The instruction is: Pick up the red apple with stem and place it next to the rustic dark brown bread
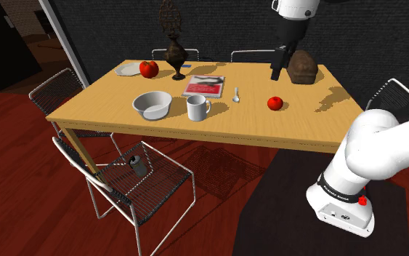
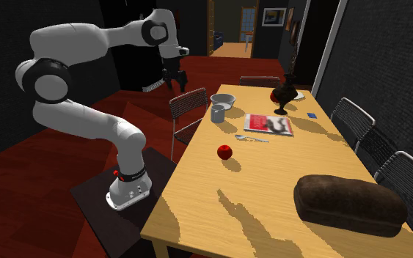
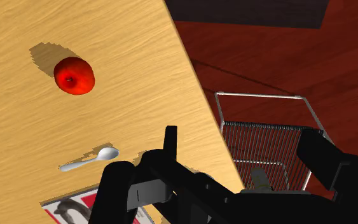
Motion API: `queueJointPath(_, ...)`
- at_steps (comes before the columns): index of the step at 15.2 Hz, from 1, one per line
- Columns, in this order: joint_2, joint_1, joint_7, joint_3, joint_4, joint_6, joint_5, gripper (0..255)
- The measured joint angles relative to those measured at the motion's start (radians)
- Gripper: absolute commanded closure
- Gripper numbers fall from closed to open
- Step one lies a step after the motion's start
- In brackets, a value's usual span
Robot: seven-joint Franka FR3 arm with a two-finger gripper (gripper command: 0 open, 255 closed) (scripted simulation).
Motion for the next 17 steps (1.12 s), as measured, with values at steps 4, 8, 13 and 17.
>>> queueJointPath(4, 0.046, -0.016, -0.017, -0.026, -0.010, 0.032, -0.024, 0)
queueJointPath(8, 0.113, -0.047, -0.045, -0.074, -0.050, 0.092, -0.066, 0)
queueJointPath(13, 0.253, -0.090, -0.090, -0.146, -0.045, 0.173, -0.125, 0)
queueJointPath(17, 0.363, -0.120, -0.116, -0.194, -0.031, 0.228, -0.162, 0)
